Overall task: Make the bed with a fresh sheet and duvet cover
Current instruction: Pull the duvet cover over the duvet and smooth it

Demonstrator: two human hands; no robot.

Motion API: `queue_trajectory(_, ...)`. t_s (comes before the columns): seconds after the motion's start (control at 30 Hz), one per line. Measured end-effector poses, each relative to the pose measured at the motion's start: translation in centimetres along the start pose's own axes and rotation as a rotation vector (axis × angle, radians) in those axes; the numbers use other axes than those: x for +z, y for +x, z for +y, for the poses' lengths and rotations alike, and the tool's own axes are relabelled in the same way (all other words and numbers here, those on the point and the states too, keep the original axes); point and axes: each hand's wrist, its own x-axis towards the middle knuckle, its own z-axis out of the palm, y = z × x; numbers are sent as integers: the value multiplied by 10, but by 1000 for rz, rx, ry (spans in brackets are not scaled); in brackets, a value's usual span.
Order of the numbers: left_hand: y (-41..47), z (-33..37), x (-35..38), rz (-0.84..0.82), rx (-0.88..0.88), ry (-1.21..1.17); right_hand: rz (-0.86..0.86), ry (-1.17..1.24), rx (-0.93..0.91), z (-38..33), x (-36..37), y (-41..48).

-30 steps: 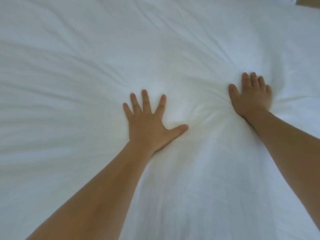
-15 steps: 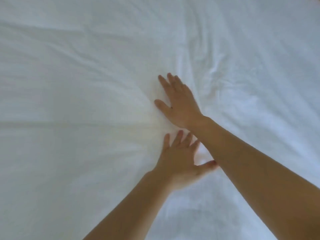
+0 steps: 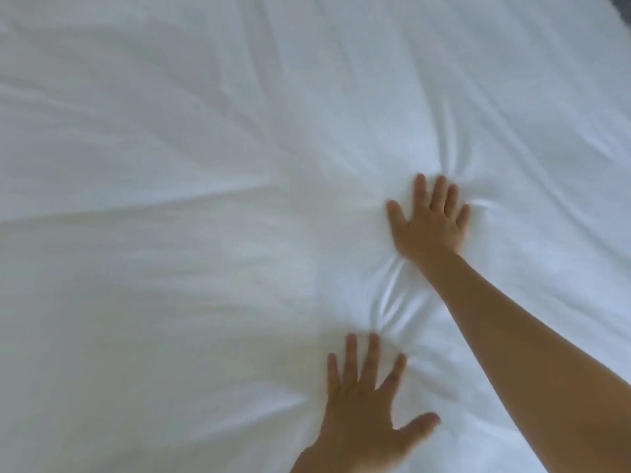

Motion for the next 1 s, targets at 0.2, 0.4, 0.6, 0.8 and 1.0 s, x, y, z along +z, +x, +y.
queue_trajectory(0.2, -38, -63, -13, 427, -374, -61, 215, 117, -669, -16, 43, -137)
queue_trajectory(0.4, -44, 1, 81, 83, -177, 87, 133, 13, -473, 98, 89, -150)
queue_trajectory(0.6, -60, 73, 68, -259, 153, -69, 9, 20, -28, 197, 72, -143)
queue_trajectory(0.8, -119, -6, 92, 345, -118, 115, 205, 112, -575, 104, 121, -287)
queue_trajectory(1.0, -176, 9, 188, 430, -158, 246, 155, -14, -680, 166, 174, -332)
